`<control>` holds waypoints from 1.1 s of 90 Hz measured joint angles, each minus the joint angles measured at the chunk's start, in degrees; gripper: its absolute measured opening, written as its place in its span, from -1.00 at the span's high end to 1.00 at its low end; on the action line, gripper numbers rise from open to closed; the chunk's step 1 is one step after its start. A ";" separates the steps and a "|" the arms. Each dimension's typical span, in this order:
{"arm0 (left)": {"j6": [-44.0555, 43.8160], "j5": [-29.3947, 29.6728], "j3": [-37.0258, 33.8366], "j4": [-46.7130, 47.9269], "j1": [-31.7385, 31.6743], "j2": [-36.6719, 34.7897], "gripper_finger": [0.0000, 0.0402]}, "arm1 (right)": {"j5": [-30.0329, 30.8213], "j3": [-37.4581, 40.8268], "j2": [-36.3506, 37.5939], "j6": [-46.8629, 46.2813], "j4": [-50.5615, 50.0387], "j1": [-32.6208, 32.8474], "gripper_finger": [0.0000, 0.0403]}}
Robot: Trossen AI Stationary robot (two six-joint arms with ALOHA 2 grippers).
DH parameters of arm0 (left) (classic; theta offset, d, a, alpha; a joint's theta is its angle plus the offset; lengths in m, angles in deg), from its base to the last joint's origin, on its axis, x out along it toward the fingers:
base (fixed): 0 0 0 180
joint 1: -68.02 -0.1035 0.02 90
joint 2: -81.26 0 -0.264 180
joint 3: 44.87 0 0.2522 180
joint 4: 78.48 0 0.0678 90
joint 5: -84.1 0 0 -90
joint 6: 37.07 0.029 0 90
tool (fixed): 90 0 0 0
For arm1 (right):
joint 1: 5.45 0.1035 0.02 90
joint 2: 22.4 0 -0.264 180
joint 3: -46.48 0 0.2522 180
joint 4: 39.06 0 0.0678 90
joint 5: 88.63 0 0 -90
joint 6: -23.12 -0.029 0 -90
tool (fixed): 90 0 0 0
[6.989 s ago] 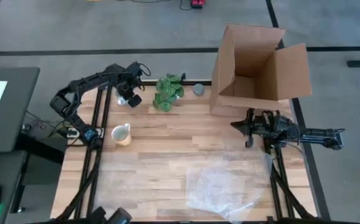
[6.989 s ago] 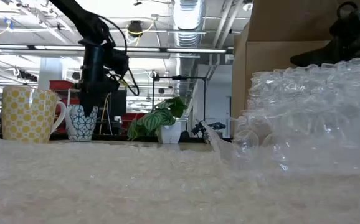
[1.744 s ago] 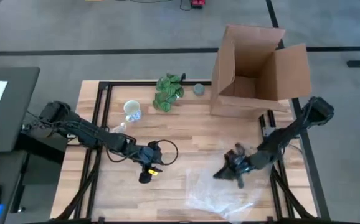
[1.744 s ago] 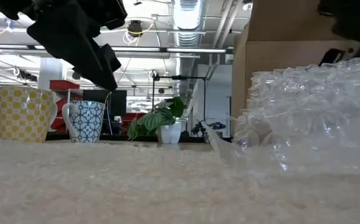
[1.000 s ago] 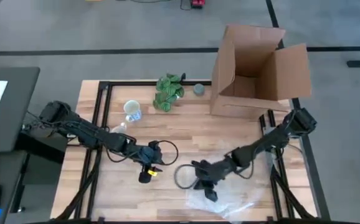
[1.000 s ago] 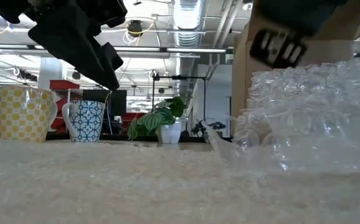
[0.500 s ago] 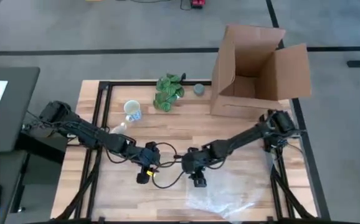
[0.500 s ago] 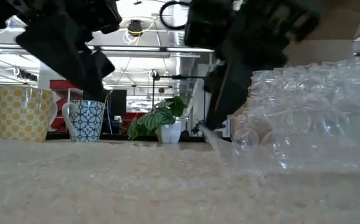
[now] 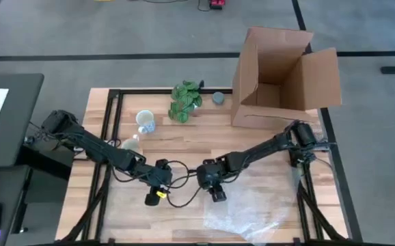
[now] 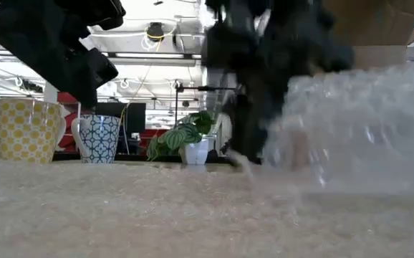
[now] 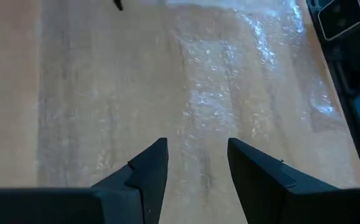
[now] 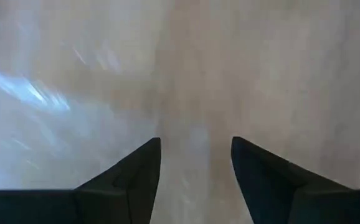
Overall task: Wrap mug
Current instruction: Prepare the bubble wrap in the center of the table
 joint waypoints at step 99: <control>0.81 2.40 0.00 -0.09 0.07 -0.03 0.26 | 17.66 -20.86 1.23 8.61 -19.51 1.98 1.00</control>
